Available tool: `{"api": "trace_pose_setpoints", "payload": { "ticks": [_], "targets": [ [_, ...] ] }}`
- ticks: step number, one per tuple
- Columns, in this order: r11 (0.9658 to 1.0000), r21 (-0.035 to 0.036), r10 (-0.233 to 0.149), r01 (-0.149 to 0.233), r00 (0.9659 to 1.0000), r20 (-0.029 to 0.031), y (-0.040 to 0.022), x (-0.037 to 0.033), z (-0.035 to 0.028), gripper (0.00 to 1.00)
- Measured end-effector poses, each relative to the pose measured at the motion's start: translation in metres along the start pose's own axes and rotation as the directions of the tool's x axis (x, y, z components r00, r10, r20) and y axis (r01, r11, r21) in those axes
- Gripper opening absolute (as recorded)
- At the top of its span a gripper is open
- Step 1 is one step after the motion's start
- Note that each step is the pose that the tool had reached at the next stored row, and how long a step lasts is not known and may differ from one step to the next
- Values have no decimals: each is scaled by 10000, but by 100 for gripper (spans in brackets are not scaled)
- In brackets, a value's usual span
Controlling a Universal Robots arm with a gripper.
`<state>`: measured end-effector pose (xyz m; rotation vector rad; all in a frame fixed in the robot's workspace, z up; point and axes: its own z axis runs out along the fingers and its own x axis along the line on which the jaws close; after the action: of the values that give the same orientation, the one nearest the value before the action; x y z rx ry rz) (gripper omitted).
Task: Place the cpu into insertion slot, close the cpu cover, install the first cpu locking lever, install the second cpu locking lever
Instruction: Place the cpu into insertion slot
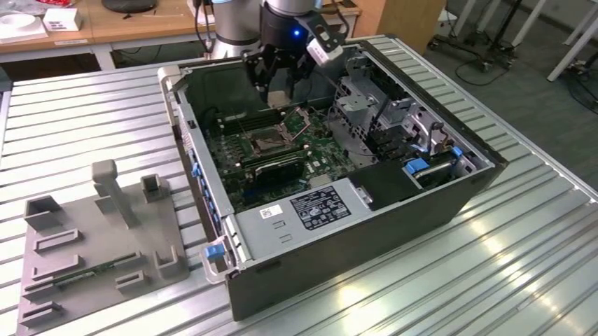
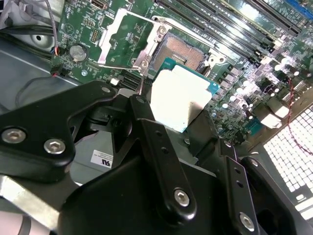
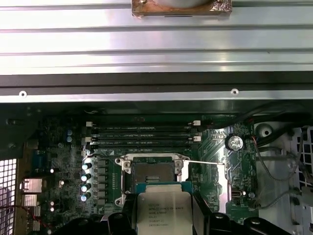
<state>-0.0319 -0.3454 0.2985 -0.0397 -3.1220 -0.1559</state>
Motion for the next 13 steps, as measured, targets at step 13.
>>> {"api": "trace_pose_setpoints", "payload": {
  "ticks": [13],
  "targets": [
    [10000, 63, 1, -1, 10000, 7, 30, 44, 141, 54]
  ]
}}
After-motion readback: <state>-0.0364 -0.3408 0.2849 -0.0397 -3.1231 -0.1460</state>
